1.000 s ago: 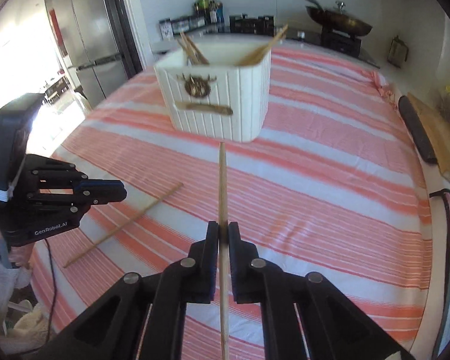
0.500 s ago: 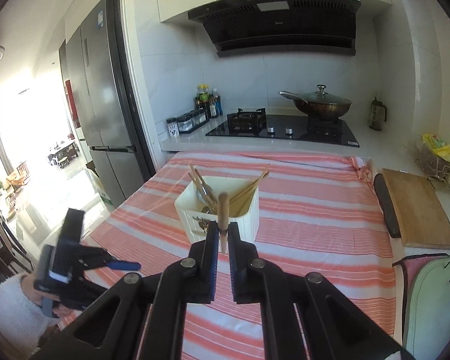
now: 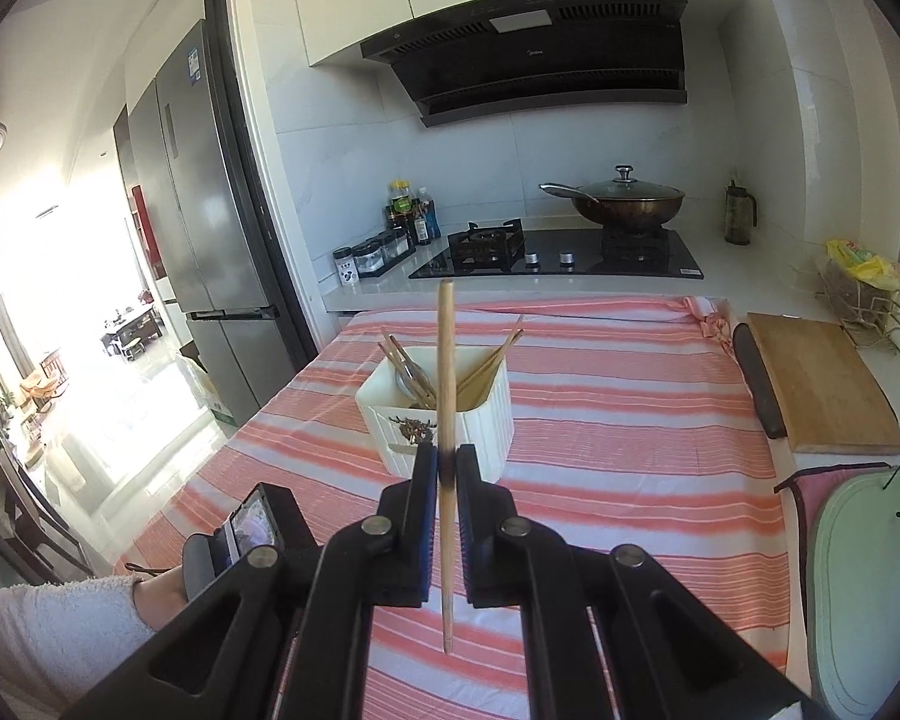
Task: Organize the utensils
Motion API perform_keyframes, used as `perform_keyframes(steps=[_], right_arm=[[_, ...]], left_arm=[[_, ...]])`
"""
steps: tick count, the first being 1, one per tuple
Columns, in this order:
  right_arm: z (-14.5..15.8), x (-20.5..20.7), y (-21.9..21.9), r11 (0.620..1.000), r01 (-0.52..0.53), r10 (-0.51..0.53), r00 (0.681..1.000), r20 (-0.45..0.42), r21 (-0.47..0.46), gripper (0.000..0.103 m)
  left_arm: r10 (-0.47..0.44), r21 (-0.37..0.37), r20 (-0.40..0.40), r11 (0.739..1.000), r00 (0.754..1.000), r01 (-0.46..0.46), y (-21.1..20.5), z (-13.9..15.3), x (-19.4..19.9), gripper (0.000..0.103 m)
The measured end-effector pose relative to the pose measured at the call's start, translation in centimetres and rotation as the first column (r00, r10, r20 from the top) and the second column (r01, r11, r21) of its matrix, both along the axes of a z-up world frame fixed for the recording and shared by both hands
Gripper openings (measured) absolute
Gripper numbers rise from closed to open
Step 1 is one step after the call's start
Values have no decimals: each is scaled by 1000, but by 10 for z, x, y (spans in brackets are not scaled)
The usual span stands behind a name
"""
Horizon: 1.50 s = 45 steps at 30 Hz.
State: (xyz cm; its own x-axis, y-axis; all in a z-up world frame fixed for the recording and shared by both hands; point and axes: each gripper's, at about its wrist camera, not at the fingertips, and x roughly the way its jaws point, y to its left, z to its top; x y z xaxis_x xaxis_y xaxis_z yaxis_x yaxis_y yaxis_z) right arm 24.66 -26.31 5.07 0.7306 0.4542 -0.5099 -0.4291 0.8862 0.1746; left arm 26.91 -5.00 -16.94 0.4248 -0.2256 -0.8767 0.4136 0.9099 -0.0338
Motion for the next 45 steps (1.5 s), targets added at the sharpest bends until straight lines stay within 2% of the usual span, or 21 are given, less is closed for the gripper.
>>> perform_keyframes(steps=[3, 7, 12, 17, 19, 23, 26, 31, 34, 39, 41, 42, 43, 44, 45], right_arm=[[-2, 4, -1, 1000, 3, -3, 1000, 3, 3, 7], [-4, 17, 1, 1000, 9, -8, 1000, -5, 12, 7], [-1, 37, 7, 999, 7, -7, 1000, -5, 42, 7], [7, 50, 18, 999, -2, 2, 1000, 6, 54, 7], [9, 52, 22, 999, -10, 9, 1000, 8, 53, 7], [8, 52, 27, 999, -19, 19, 1000, 10, 43, 7], [6, 51, 27, 999, -22, 22, 1000, 4, 37, 7], [2, 49, 26, 999, -26, 26, 1000, -5, 19, 7], [2, 48, 26, 1000, -29, 29, 1000, -1, 11, 7], [1, 48, 28, 999, -37, 37, 999, -4, 6, 7], [0, 48, 29, 999, -39, 39, 999, -7, 5, 7], [-1, 47, 28, 999, -40, 40, 999, -7, 5, 7], [-2, 47, 28, 999, -40, 40, 999, -9, 5, 7], [-3, 48, 29, 999, -40, 40, 999, -14, 5, 7], [-4, 49, 29, 999, -39, 39, 999, -18, 6, 7]], left_arm=[[40, -114, 54, 993, 998, -33, 21, 29, -4, 3], [95, -244, 153, 968, 984, -56, 51, 82, -14, 3], [189, -374, 282, 924, 941, -74, 87, 148, -20, 3], [245, -451, 342, 890, 907, -70, 104, 177, -15, 4], [263, -481, 350, 874, 899, -69, 111, 180, -14, 4], [287, -506, 355, 859, 889, -76, 117, 173, -15, 4], [297, -530, 350, 845, 889, -74, 120, 167, -16, 4], [295, -540, 363, 840, 884, -59, 119, 163, -21, 4], [296, -551, 393, 833, 871, -34, 119, 164, -29, 4], [296, -533, 413, 845, 861, -35, 113, 159, -33, 4], [305, -542, 432, 840, 849, -26, 114, 158, -36, 4], [318, -541, 452, 841, 834, -28, 113, 156, -38, 4], [317, -513, 447, 857, 836, -50, 110, 150, -33, 4], [301, -473, 405, 877, 863, -84, 105, 142, -24, 4], [290, -454, 348, 884, 891, -110, 102, 131, -15, 5]])
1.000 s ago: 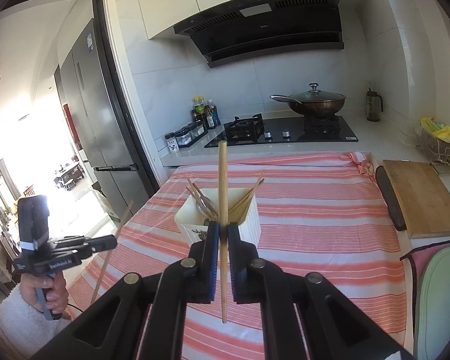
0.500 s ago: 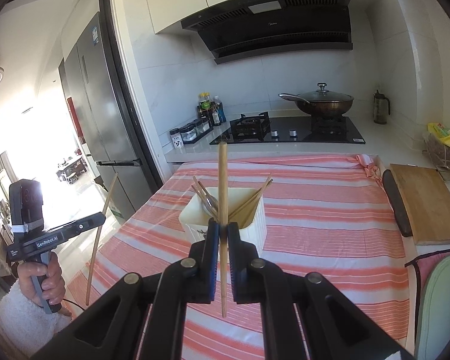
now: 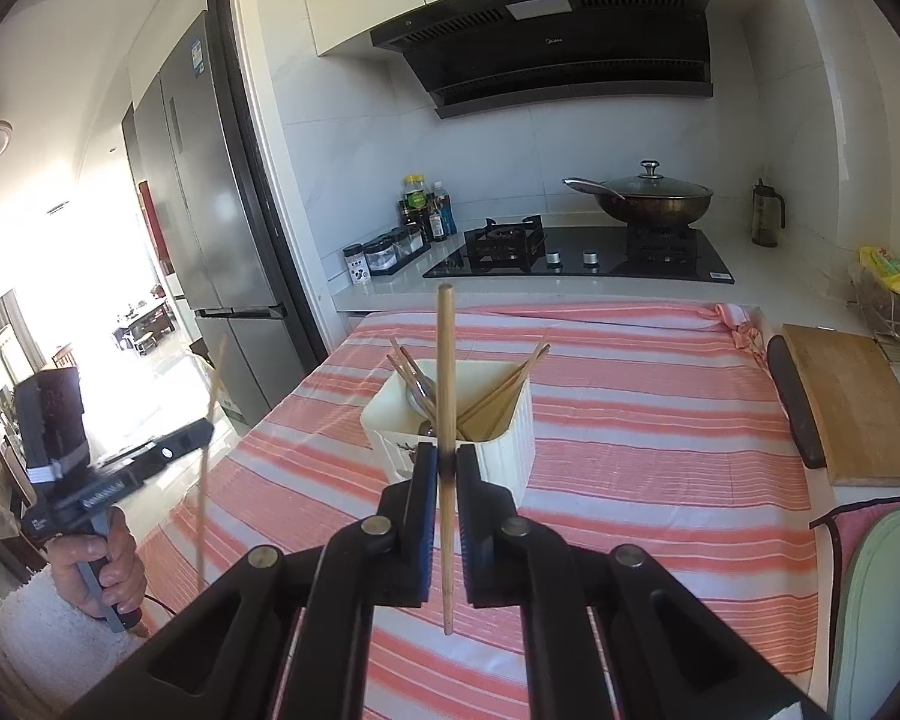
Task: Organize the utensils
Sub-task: 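Carry both chopsticks over the white box and lower them into it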
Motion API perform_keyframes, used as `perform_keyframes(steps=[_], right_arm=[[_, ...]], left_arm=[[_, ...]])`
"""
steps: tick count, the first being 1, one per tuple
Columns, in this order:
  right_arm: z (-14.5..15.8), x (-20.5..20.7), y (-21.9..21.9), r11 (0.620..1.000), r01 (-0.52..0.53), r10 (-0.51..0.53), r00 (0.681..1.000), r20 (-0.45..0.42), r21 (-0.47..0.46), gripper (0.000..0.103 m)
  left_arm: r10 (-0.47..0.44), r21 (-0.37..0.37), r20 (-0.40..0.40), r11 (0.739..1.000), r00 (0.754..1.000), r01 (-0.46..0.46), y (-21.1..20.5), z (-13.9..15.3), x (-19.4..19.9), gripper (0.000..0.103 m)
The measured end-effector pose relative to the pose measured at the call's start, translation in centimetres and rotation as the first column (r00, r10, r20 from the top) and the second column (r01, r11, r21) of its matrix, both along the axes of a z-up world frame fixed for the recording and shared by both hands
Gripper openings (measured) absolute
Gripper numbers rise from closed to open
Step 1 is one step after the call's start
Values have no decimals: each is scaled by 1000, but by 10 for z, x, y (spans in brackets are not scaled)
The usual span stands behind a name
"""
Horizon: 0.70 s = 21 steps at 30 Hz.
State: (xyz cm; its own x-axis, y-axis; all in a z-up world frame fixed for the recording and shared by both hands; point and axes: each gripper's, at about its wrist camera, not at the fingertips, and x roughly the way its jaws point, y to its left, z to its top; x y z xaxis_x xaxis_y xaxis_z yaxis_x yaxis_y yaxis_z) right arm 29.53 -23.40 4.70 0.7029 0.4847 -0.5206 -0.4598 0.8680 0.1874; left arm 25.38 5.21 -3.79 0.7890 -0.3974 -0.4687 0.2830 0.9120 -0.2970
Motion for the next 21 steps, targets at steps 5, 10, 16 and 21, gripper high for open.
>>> perform_keyframes(steps=[5, 10, 16, 21], right_arm=[[0, -5, -2, 1000, 1, -1, 1000, 5, 6, 7], [-1, -4, -5, 1000, 9, -9, 1000, 1, 8, 7], [7, 3, -5, 1000, 18, -19, 1000, 21, 23, 7], [34, 30, 15, 999, 27, -31, 994, 107, 44, 7]], left_arm=[[-3, 33, -125, 999, 992, 7, -6, -30, 11, 3], [-10, 3, -127, 1000, 992, 10, -4, -23, 8, 3], [-13, 7, -45, 1000, 999, 13, -3, 32, 4, 3], [59, 18, 112, 998, 992, -61, 1, 101, 31, 3]])
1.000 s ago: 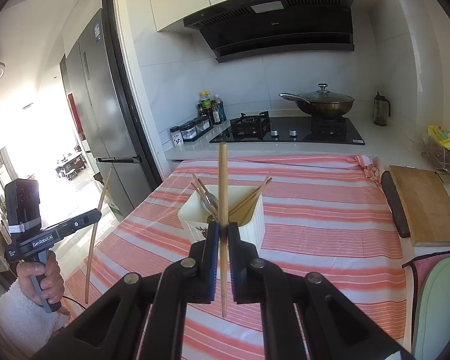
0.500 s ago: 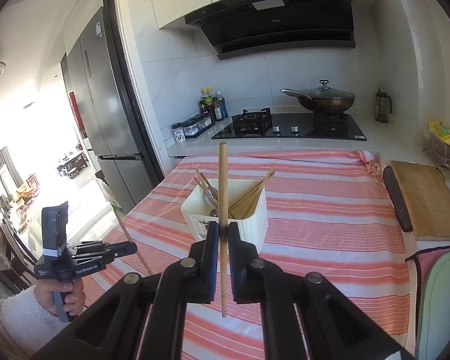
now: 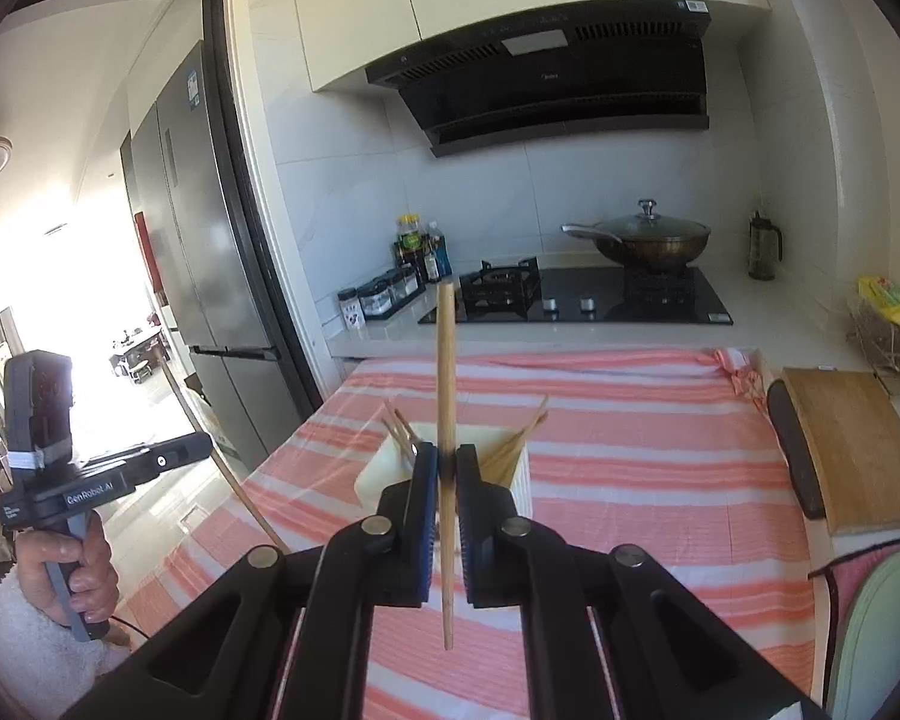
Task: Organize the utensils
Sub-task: 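Carry both chopsticks over the white box and lower them into it, then open both tools to release the chopsticks into the box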
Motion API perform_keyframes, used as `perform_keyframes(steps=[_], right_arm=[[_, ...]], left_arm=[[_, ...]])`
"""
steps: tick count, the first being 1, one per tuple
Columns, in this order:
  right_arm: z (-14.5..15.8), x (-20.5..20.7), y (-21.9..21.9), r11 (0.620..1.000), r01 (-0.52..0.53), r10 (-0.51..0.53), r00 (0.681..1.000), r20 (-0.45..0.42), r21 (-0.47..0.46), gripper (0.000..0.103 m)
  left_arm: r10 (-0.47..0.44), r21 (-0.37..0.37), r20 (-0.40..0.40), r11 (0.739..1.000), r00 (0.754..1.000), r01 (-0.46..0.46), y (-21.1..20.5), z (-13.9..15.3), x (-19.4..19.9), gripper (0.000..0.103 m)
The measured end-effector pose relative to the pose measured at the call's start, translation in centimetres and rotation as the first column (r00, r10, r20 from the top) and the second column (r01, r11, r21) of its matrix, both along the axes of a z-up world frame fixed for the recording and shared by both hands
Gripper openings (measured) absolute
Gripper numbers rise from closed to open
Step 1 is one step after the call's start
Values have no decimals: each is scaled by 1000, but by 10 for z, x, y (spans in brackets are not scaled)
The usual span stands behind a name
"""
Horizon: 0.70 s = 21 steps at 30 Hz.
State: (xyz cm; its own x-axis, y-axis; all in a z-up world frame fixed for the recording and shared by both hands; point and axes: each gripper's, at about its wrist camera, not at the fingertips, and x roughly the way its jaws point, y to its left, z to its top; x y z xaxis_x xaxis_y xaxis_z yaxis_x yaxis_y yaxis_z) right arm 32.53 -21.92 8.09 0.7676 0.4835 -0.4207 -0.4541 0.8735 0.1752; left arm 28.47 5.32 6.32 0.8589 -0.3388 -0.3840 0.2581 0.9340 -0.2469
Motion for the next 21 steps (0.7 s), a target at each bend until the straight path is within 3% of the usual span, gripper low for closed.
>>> perform_keyframes(steps=[4, 6, 8, 12, 17, 18, 19, 20, 21], right_arm=[[25, 26, 25, 1000, 19, -21, 990, 136, 14, 7], [29, 40, 39, 1000, 20, -24, 982, 190, 21, 7], [22, 62, 55, 1000, 21, -19, 982, 186, -9, 7], [-19, 112, 81, 995, 10, -2, 997, 83, -96, 7], [-84, 163, 98, 990, -45, 22, 985, -170, -137, 7], [-93, 169, 100, 989, -48, 19, 979, -205, -137, 10], [-99, 173, 102, 989, -49, 15, 971, -237, -141, 11], [-103, 175, 103, 989, -51, 14, 966, -257, -138, 11], [-105, 176, 103, 990, -54, 17, 963, -269, -128, 12]], left_arm=[[83, 48, 79, 995, 993, -87, -8, 20, 46, 3], [98, 54, 41, 994, 994, -100, -13, 13, 74, 3], [92, 58, -20, 994, 996, -91, -16, -3, 98, 3], [84, 85, -155, 994, 984, -72, -23, -41, 140, 3], [85, 71, -285, 995, 955, -67, -21, -82, 167, 4], [89, 66, -306, 995, 948, -72, -20, -88, 167, 7], [93, 63, -325, 995, 941, -77, -19, -92, 166, 24], [104, 69, -338, 994, 935, -86, -18, -94, 164, 55], [120, 81, -331, 992, 936, -99, -17, -94, 160, 67]])
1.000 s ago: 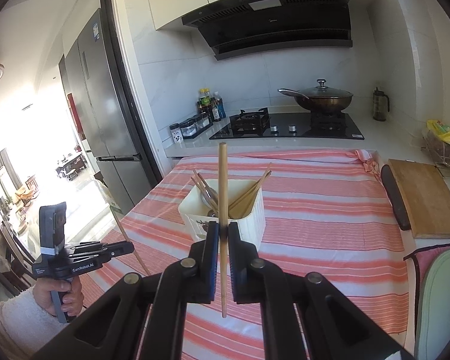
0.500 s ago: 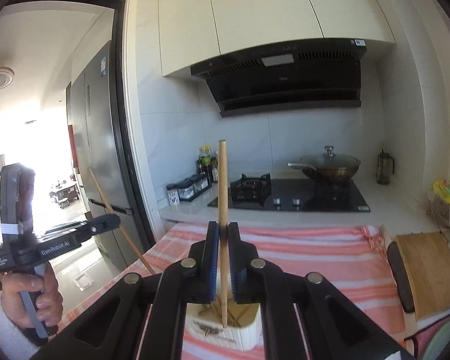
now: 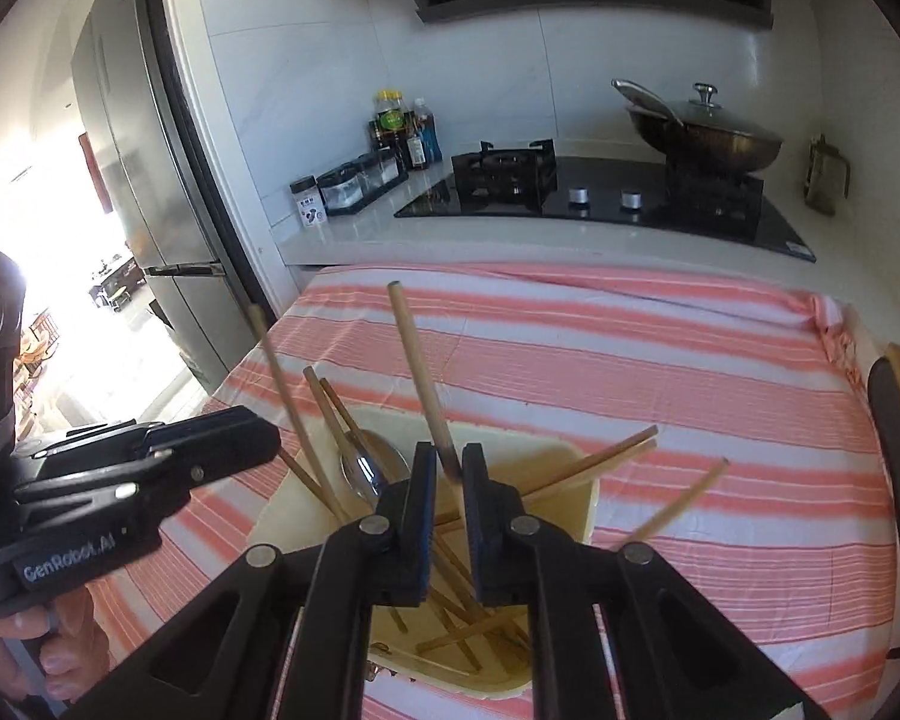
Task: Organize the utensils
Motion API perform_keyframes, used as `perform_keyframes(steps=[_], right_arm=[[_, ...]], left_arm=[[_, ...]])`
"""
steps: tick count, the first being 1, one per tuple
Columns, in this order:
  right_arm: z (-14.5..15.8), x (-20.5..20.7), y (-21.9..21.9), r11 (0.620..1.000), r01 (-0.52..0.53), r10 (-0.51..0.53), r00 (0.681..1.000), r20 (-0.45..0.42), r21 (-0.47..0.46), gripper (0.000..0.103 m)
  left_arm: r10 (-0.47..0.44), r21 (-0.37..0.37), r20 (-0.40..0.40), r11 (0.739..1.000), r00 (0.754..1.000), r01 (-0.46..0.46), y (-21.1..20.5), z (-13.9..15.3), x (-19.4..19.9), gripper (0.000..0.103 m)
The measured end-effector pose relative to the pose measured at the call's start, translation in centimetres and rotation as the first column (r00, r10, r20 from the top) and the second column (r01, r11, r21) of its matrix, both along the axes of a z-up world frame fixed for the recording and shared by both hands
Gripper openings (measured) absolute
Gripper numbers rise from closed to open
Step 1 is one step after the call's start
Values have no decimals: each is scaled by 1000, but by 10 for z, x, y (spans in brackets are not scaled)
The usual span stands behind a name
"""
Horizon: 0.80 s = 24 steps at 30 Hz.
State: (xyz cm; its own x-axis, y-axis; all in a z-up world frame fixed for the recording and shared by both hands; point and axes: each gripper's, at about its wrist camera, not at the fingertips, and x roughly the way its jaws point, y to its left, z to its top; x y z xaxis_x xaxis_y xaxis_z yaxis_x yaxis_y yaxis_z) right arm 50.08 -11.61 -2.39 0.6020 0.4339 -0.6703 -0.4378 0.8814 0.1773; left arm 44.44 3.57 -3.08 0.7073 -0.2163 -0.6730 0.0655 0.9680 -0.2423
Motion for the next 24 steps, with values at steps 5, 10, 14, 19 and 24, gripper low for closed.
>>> perform_keyframes(steps=[5, 10, 14, 19, 24], right_arm=[[24, -28, -23, 996, 40, -46, 996, 72, 83, 63], [58, -91, -55, 990, 106, -120, 980, 160, 93, 69], [69, -158, -73, 987, 136, -150, 964, 217, 82, 90], [73, -231, -75, 986, 166, -161, 941, 298, 7, 102], [79, -273, -79, 984, 180, -167, 934, 316, -13, 102]], left_arm=[[40, 61, 100, 997, 994, -46, 3, 17, -48, 94], [77, 78, 233, 992, 970, -98, -3, 34, -120, 103], [94, 107, 207, 987, 974, -118, -21, 31, -166, 103], [162, 160, 244, 966, 956, -205, -41, 40, -207, 103], [198, 225, 274, 938, 941, -263, -53, 46, -239, 103]])
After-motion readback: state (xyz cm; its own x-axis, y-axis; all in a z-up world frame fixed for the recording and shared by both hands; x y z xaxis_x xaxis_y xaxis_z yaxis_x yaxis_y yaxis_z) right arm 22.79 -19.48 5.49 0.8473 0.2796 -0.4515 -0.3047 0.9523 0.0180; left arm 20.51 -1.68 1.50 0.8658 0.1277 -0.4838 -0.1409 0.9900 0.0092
